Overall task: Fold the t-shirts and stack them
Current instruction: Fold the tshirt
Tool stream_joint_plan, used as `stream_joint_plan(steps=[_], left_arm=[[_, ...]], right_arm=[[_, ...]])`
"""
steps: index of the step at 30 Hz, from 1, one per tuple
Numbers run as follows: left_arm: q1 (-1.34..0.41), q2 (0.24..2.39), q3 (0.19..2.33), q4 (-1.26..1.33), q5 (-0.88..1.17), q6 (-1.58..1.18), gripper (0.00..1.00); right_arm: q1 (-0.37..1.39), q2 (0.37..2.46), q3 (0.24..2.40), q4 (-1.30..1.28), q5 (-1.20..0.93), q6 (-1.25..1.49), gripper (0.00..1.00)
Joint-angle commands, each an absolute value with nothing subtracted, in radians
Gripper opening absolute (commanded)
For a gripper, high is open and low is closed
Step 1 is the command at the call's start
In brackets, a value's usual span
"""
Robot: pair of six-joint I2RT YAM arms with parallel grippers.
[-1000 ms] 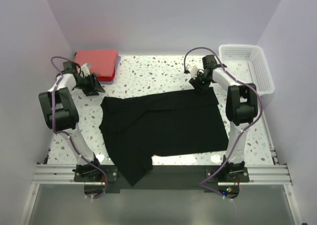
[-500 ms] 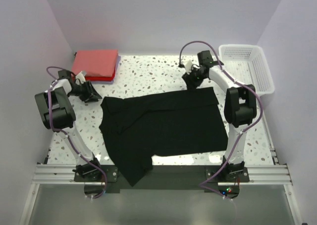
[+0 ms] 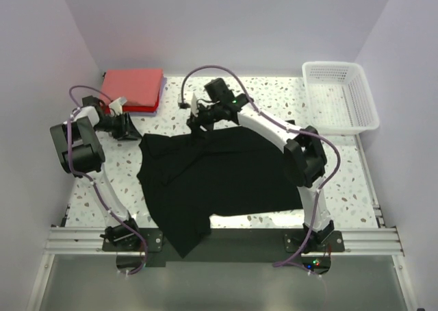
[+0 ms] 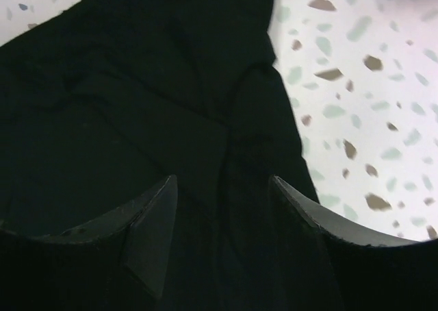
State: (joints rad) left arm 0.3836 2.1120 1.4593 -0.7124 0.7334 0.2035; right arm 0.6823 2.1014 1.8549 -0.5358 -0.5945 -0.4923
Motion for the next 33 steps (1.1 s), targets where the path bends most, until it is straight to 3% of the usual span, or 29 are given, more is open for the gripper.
stream_joint_plan(steps=[1, 9, 33], left_arm=[[0.362, 2.152, 1.436, -0.744, 0.732, 0.281, 0.41], [0.348, 2.181, 1.43, -0.755, 0.73, 0.302, 0.31], [0.342, 2.172, 1.401, -0.755, 0.715, 0.311, 0.32]], right_arm=[[0.716, 2.16, 1.911, -0.459, -0.611, -0.465, 0.6], [0.791, 2.244, 1.965, -0.459, -0.629, -0.46, 0.63], [1.026, 2.373, 2.046, -0.497, -0.572, -0.554, 0.75]])
